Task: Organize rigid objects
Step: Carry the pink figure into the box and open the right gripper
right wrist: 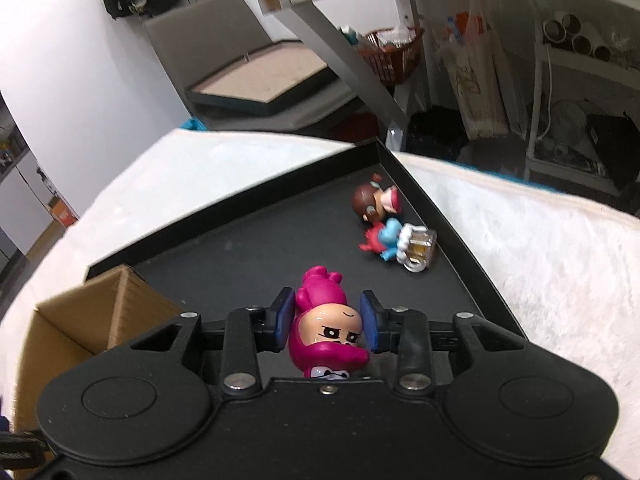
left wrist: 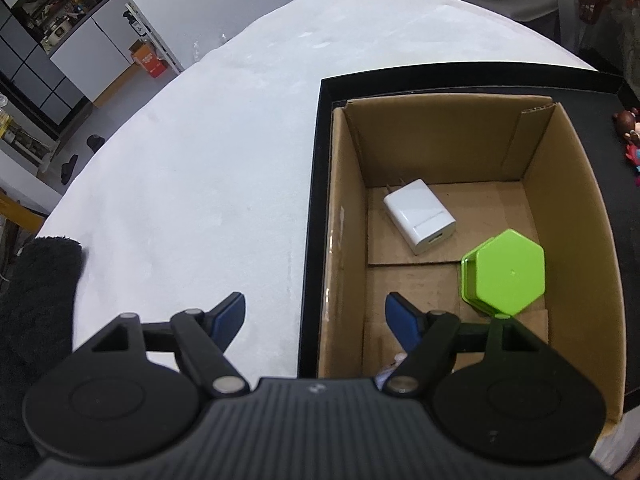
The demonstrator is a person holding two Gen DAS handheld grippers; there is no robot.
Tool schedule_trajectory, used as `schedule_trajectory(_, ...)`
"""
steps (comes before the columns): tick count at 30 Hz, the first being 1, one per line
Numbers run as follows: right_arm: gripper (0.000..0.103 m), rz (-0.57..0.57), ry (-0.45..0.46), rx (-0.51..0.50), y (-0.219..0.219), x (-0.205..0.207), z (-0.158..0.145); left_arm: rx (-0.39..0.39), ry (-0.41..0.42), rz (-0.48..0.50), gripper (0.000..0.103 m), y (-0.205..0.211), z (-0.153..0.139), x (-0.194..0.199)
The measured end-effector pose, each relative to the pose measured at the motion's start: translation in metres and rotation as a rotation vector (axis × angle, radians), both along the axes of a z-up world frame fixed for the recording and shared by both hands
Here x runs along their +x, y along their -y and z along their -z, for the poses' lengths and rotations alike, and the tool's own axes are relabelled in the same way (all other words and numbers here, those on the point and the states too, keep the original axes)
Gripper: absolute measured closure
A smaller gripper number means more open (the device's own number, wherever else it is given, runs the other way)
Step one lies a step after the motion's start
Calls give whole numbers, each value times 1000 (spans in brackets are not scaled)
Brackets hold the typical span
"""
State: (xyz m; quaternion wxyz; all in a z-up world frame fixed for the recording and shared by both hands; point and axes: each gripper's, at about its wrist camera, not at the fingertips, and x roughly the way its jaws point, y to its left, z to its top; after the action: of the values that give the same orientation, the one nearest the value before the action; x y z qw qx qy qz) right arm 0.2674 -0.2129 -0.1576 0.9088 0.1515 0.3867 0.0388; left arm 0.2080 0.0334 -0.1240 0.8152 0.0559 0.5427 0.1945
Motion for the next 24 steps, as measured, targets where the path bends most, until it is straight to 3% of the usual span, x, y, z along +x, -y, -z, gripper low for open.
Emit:
schedule_trajectory(14,68,-168,128,118,-24,-19,-44,-45,32,14,27,-10,-5,-12)
schedule_trajectory(24,68,-308,159,187,-50,-22,-53,-112,53,-6,29,-24,-3,-14)
